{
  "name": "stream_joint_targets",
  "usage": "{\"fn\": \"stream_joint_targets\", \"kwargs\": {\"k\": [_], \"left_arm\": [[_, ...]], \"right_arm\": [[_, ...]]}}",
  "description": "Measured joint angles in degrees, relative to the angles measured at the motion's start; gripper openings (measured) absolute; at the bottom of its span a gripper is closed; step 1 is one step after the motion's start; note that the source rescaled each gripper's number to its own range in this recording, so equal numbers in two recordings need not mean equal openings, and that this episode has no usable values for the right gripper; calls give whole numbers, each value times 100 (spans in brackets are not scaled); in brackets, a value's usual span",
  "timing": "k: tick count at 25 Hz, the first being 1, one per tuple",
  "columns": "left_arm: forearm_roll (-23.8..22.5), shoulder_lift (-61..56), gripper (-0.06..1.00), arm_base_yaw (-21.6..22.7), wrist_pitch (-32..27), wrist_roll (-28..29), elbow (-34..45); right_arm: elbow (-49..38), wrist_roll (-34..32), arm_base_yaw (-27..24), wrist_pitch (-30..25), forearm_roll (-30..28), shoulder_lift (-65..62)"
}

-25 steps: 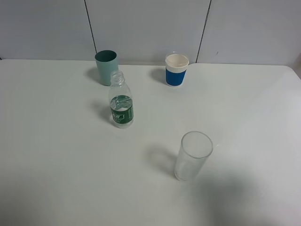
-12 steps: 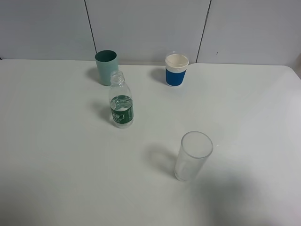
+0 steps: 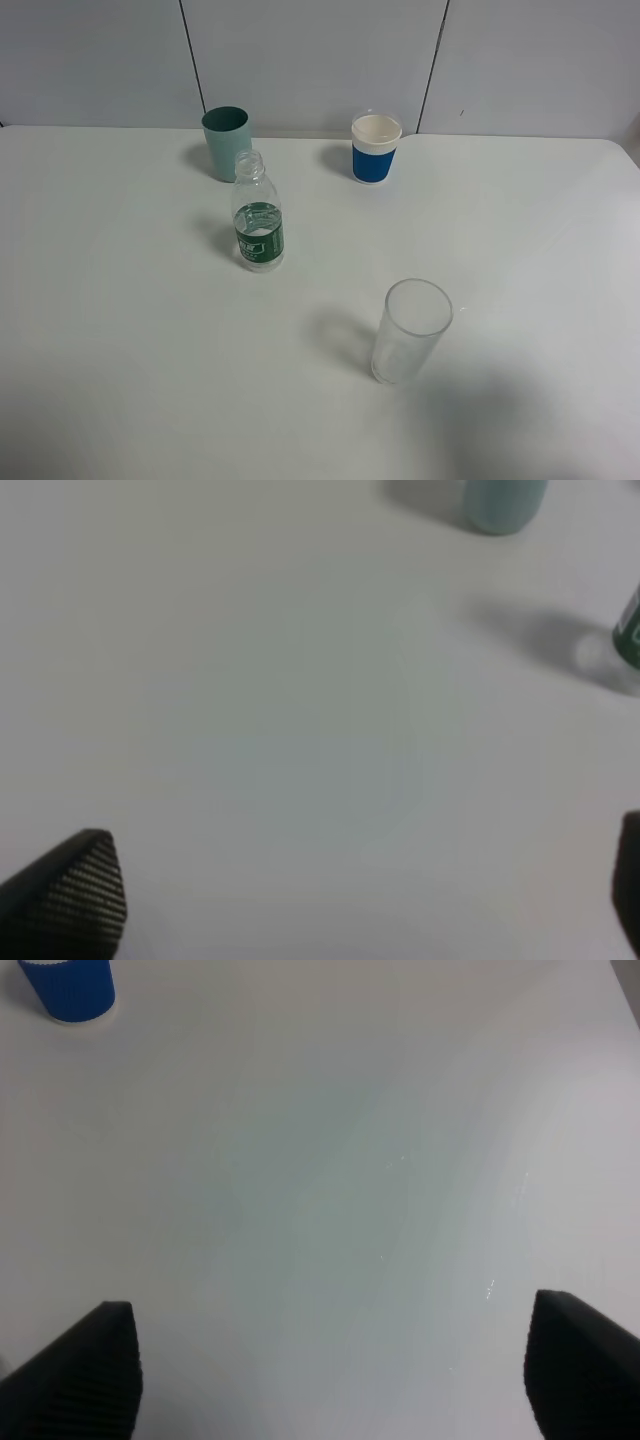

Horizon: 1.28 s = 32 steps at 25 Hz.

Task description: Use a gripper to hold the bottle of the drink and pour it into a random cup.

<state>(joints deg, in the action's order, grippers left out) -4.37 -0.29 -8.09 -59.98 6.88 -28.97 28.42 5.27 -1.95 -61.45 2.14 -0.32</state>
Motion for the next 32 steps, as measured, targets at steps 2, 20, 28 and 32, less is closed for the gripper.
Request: {"fn": "stream_joint_targets", "kwargs": {"k": [2,20,28,32], "left_arm": [[0,0,100,0,0,0,0],[0,0,100,0,0,0,0],[0,0,100,0,0,7,0],[0,0,100,0,0,7,0]], "right_arm": [[0,0,0,0,0,0],[0,0,0,0,0,0],[0,0,0,0,0,0],[0,0,0,0,0,0]]}}
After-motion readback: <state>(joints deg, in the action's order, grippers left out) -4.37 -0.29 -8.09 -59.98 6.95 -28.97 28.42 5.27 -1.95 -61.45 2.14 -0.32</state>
